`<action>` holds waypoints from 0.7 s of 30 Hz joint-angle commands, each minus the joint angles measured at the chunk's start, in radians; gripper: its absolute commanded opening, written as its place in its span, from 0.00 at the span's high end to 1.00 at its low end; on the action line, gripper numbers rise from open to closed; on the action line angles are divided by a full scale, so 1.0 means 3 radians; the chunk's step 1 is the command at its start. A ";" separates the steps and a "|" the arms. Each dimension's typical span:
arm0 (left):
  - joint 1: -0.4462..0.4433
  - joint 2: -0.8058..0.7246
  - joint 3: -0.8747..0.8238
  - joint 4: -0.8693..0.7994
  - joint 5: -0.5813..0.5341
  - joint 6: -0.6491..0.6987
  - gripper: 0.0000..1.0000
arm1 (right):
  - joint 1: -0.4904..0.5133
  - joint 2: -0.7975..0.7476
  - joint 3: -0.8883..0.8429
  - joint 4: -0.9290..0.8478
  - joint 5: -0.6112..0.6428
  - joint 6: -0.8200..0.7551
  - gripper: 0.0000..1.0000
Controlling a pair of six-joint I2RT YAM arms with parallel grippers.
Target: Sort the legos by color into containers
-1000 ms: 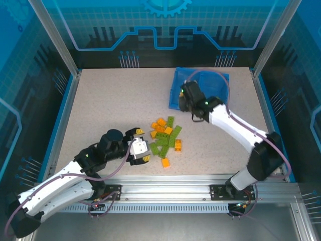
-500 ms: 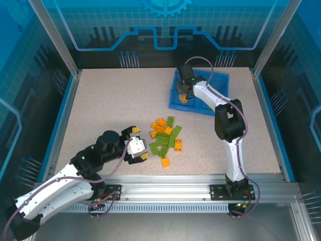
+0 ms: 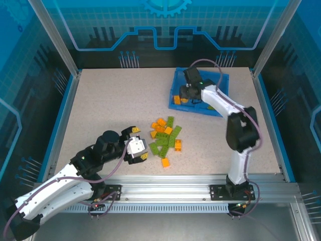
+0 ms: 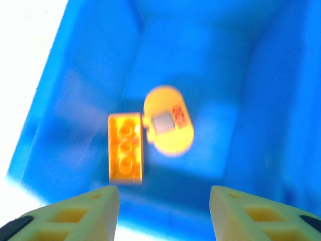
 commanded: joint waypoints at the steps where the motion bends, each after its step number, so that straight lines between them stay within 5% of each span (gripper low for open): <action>1: 0.0023 0.0013 0.0000 0.0006 0.0025 0.0015 0.01 | 0.0402 -0.0565 -0.0709 0.0133 -0.0173 0.0208 0.45; 9: 0.0032 0.0228 0.0025 0.0036 0.0238 0.0028 0.01 | 0.1143 -0.0769 -0.1447 -0.0094 -0.0279 0.0909 0.39; 21: 0.0031 0.0146 0.0014 -0.0087 0.0217 0.0046 0.01 | 0.1224 -0.0167 -0.1597 0.0187 -0.0132 0.0988 0.42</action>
